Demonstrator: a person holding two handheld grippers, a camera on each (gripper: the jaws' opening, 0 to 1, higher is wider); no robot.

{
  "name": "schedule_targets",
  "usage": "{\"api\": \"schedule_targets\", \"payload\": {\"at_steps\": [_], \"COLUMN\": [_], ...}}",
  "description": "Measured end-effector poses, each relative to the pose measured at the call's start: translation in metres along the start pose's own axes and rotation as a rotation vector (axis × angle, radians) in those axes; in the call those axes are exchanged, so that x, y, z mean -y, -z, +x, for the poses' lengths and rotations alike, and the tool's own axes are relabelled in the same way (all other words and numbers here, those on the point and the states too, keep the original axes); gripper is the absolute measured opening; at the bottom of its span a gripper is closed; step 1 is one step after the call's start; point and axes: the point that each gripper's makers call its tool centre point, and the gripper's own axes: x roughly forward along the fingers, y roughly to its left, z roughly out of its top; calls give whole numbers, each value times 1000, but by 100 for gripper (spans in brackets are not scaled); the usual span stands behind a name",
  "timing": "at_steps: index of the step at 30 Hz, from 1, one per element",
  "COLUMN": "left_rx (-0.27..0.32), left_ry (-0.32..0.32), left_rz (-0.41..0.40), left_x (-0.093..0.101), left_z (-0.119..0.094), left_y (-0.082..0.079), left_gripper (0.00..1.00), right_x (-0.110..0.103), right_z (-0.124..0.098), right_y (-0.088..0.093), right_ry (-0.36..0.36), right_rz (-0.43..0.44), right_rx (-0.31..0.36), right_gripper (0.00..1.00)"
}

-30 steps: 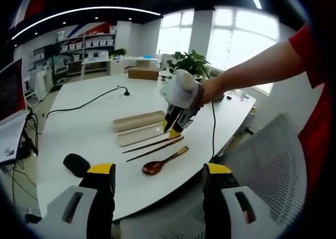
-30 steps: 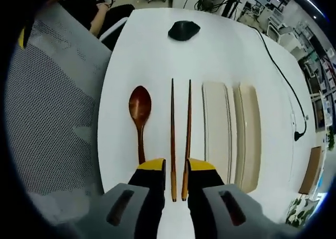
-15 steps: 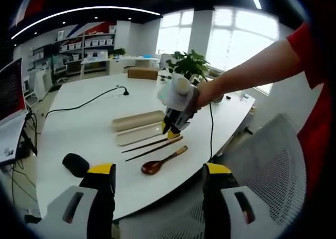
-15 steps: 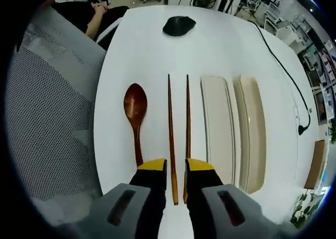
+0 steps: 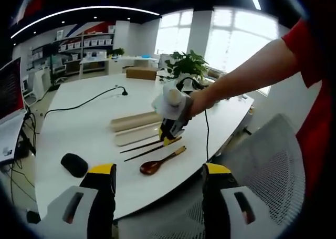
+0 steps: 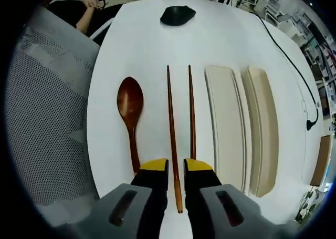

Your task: Arrange the utensils inside the cutlery case until each visible utensil rests in its matching compartment.

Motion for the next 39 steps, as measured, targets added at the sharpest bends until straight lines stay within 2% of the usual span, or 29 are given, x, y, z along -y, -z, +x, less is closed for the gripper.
{"api": "schedule_targets", "payload": {"at_steps": [8, 12, 15, 30, 35, 39], "left_rx": [5, 5, 5, 13, 16, 17], "left_ry": [-10, -12, -13, -15, -15, -16], "left_rz": [-3, -5, -7, -8, -6, -7], "left_x": [-1, -1, -2, -2, -2, -2], "left_z": [-1, -1, -1, -1, -1, -1], "left_y": [-1, -1, -1, -2, -3, -3], "left_gripper": [68, 68, 68, 67, 67, 66], "right_x": [0, -2, 0, -1, -2, -5], "right_z": [4, 5, 7, 14, 15, 16], "right_y": [2, 0, 1, 4, 5, 5], "right_ry": [1, -7, 8, 7, -5, -13], "right_rz": [-12, 11, -16, -25, -1, -52], "right_rx": [-22, -6, -24, -57, -44, -34], "right_gripper": [8, 8, 7, 7, 5, 1]}}
